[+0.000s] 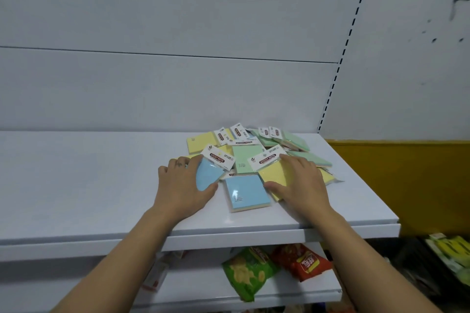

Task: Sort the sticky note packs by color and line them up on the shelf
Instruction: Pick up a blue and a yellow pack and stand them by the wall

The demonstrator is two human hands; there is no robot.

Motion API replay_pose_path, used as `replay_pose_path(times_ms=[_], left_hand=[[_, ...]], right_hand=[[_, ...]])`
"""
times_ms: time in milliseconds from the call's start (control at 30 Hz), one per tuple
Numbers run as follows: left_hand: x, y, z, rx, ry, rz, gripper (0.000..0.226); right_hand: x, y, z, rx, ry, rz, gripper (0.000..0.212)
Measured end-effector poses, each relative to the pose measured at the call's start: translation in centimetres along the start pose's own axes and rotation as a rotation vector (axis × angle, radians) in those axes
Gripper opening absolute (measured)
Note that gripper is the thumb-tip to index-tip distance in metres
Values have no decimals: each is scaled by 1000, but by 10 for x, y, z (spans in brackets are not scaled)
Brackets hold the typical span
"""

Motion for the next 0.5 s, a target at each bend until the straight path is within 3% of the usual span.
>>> replay_pose_path(times_ms=[133, 367, 500], left_hand=[[1, 0, 1, 45, -24, -43, 87], [10, 4, 14, 72, -163, 2, 106], [14, 0, 27, 119, -314, -40, 106]], right_hand=[[11, -1, 12, -23, -79, 49, 60], [30, 1, 31, -166, -158, 62, 81], [32, 4, 36, -230, -221, 2, 75]])
Point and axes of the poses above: each hand's wrist, its own z-axis towards the middle knuckle, its own x-axis out of the back of the hand, y = z × x, the point moved 4 cm from there along z, towards the middle knuckle, and after that the axes turned 5 degrees about z, right-handed, at the moved point
